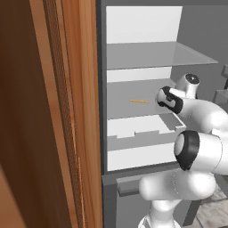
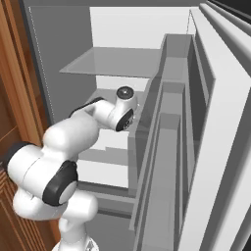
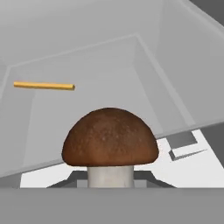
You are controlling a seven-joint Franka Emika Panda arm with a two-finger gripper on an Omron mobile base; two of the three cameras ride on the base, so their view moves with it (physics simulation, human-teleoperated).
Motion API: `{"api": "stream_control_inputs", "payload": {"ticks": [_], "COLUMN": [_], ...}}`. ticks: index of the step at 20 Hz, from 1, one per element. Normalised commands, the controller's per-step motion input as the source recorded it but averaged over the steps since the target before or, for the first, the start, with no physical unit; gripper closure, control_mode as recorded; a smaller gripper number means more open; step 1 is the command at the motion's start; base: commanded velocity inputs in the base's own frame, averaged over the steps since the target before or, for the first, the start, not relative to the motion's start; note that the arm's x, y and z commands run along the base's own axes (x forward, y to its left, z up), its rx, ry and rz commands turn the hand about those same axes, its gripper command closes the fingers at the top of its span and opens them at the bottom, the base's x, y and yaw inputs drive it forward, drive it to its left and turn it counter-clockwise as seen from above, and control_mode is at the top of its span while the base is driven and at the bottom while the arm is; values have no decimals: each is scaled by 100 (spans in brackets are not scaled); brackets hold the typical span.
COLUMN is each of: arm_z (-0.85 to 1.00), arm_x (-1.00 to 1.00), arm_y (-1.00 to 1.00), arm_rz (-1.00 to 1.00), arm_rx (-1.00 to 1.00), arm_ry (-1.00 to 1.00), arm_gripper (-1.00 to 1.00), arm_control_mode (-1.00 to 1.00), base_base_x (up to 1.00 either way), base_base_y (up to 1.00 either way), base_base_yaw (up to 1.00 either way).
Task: Place the mayonnaise and mayonnaise from the counter to the top shelf of the fridge. If the existing items in the fridge are on the top shelf, move them to other shelves.
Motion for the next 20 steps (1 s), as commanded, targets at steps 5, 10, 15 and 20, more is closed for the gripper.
{"api": "stream_control_inputs", "payload": {"ticks": [5, 10, 15, 20], "arm_z": [-10, -23, -17, -3], "arm_x": [58, 67, 71, 60], "arm_y": [-4, -7, -14, -1], "arm_rz": [0, 0, 1, 0], "arm_rx": [0, 0, 0, 0], "arm_ry": [-10, -8, -4, 0], "arm_gripper": [100, 100, 100, -100], "arm_control_mode": [-100, -100, -100, -100], "base_base_x": [0, 0, 0, 0], "base_base_y": [0, 0, 0, 0], "base_base_yaw": [0, 0, 0, 0]}}
